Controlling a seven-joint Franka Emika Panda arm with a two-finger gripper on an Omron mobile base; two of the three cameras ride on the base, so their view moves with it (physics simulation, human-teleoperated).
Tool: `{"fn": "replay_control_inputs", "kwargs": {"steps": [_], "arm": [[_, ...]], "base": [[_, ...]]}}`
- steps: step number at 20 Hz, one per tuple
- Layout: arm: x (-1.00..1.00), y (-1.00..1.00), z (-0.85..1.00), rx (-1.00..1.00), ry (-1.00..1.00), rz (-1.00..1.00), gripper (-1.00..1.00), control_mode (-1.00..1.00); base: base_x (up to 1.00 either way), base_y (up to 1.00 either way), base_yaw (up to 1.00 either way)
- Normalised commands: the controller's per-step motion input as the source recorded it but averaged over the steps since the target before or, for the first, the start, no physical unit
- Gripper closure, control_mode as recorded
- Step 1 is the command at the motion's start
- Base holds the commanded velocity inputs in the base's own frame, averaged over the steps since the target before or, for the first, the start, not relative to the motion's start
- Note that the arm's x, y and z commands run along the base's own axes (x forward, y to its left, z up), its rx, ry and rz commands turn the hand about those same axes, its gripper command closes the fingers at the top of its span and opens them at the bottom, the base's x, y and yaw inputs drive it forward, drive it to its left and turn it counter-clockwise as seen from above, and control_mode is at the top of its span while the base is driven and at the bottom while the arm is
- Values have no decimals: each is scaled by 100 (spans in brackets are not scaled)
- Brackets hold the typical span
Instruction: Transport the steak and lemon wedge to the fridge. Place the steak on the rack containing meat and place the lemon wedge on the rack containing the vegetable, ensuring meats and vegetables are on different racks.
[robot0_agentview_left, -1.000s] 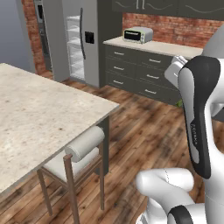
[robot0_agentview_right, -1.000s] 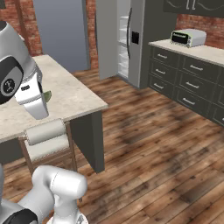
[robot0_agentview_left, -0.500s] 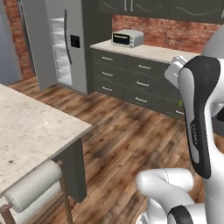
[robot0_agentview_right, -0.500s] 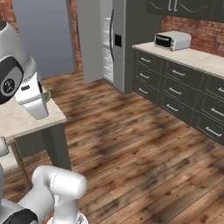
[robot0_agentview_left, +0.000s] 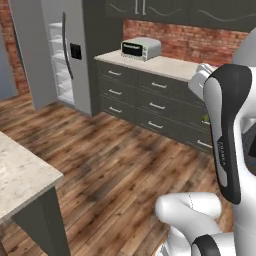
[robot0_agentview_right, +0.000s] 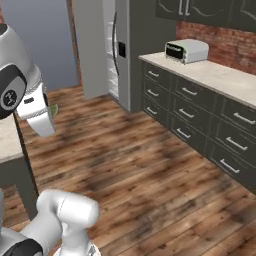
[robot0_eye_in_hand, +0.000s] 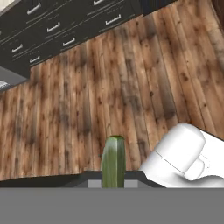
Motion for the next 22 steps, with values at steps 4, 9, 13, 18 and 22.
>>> {"fn": "replay_control_inputs", "kwargs": {"steps": [4, 9, 13, 18, 22], "arm": [[0, 0, 0, 0, 0, 0, 100, 100], [0, 0, 0, 0, 0, 0, 100, 100], [0, 0, 0, 0, 0, 0, 100, 100], [0, 0, 0, 0, 0, 0, 100, 100], [0, 0, 0, 0, 0, 0, 100, 100]], "base": [[100, -38, 39], [100, -8, 45], [100, -63, 38], [100, -65, 33], [100, -58, 30]]}}
